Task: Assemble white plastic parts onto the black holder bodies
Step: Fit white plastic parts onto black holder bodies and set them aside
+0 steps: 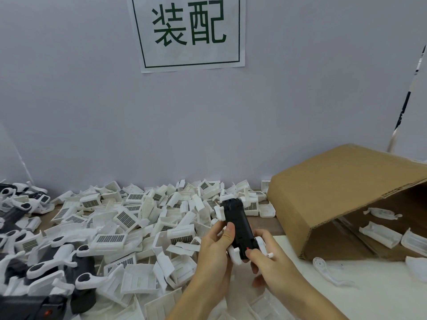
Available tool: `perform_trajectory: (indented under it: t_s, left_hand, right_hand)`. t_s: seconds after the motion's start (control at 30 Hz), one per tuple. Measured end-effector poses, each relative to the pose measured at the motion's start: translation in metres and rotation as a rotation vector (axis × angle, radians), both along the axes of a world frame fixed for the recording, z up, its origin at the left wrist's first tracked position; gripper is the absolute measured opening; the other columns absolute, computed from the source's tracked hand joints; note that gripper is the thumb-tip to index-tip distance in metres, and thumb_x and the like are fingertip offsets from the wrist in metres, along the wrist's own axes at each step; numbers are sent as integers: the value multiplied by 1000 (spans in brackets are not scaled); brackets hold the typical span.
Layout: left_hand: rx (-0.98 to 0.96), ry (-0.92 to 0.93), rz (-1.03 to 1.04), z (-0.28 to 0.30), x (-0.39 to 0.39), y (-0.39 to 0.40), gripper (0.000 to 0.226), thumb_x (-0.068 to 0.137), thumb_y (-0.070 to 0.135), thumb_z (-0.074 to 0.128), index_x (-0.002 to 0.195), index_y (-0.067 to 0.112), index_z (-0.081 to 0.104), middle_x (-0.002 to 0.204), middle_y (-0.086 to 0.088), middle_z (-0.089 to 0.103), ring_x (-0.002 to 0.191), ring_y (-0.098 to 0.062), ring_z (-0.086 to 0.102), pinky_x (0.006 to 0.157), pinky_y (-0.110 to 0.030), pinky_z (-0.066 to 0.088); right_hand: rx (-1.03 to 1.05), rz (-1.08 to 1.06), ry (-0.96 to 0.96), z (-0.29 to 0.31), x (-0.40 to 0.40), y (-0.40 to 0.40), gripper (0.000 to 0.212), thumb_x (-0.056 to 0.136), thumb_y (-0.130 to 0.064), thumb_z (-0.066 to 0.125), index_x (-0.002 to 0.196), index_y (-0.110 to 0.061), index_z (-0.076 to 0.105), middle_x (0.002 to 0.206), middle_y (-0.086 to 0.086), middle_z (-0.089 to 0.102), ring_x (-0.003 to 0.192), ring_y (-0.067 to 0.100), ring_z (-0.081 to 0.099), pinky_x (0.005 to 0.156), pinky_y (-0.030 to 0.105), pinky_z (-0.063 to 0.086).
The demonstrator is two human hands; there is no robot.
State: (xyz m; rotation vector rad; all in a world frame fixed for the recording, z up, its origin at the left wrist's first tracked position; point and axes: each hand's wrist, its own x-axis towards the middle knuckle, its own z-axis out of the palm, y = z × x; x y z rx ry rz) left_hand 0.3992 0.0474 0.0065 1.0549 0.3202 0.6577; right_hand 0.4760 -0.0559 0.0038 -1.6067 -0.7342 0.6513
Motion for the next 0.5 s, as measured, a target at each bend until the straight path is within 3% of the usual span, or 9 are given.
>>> perform_trajectory:
  t_s: [0.33, 0.5]
  left_hand:
    - [-9, -10, -8, 3, -2, -3, 27, 97, 22, 58, 110, 0, 68, 90, -24, 69, 69, -31, 66, 54, -33, 53]
    - [-21, -27, -14, 4, -3, -3, 26, 97, 19, 57, 109, -1, 68, 91, -25, 68, 69, -32, 66, 54, -33, 54]
  right_hand:
    - [54, 16, 80, 3, 0, -1, 15, 101, -23, 55, 115, -29, 57, 87, 11, 60, 74, 19, 55, 60, 31, 50]
    - [74, 37, 123, 1, 4, 1, 20, 100, -9, 52, 115, -22, 57, 85, 15, 54, 69, 19, 50, 57, 31, 50]
